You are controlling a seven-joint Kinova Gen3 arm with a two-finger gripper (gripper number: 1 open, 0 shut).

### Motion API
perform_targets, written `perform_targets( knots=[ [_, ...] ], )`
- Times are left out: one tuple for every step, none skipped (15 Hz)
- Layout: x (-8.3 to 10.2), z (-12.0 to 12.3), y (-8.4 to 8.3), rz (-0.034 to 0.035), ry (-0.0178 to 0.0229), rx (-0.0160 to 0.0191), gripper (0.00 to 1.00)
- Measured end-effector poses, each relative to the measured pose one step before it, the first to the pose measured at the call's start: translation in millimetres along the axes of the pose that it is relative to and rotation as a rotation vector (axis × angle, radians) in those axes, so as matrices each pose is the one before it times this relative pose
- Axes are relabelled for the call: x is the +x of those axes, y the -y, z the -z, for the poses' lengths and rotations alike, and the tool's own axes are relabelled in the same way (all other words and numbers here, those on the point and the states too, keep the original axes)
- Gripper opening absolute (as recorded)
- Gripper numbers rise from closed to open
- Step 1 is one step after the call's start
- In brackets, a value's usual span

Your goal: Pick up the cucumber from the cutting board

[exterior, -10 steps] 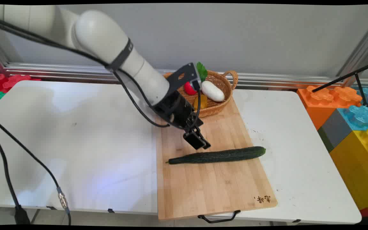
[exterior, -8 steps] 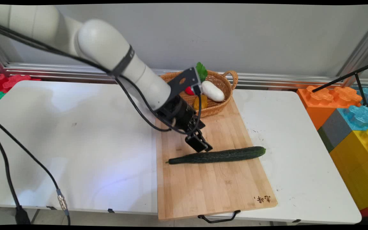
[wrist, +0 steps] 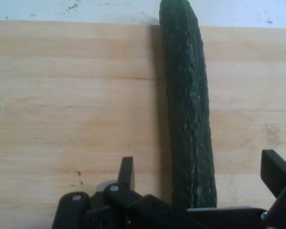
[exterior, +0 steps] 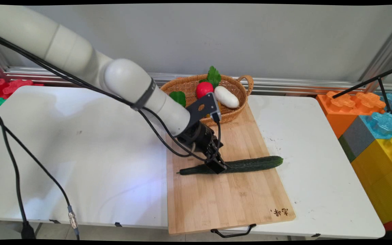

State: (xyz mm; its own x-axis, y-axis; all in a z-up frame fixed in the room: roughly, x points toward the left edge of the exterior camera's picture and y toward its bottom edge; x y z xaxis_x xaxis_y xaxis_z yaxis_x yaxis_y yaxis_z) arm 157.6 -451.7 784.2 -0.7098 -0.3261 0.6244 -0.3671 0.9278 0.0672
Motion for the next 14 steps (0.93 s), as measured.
perform_targets(
  knots=[
    [-2.16, -5.44, 0.32, 0.00041, -0.00018, -0.00315, 1.00],
    [-2.18, -5.81, 0.18, -0.00032, 0.00040, -0.00487, 1.00],
    [-1.85, -4.34, -0.02, -0.00100, 0.00067, -0.00526, 1.00],
    [-1.59, -4.35, 0.14, -0.00271, -0.00078, -0.00411, 1.00],
    [-0.80, -2.18, 0.18, -0.00141, -0.00075, -0.00166, 1.00],
    [-0.96, -2.98, 0.32, -0.00277, -0.00083, -0.00197, 1.00],
    [-1.06, -2.73, 0.53, -0.00315, -0.00121, -0.00011, 1.00],
    [-1.03, -2.31, 0.36, -0.00312, 0.00011, 0.00113, 1.00],
    [-1.05, -1.78, 0.10, -0.00226, 0.00166, 0.00136, 1.00],
    [-0.82, -1.04, 0.02, -0.00121, 0.00147, 0.00112, 1.00],
    [-1.02, -1.42, -0.56, -0.00288, 0.00183, 0.00083, 1.00],
    [-0.66, -1.19, -0.57, -0.00352, 0.00193, 0.00021, 0.00],
    [-0.34, -0.99, -0.76, -0.00625, 0.00208, 0.00121, 0.00],
    [-0.49, -0.70, -0.64, -0.00489, 0.00362, 0.00068, 0.00]
  ],
)
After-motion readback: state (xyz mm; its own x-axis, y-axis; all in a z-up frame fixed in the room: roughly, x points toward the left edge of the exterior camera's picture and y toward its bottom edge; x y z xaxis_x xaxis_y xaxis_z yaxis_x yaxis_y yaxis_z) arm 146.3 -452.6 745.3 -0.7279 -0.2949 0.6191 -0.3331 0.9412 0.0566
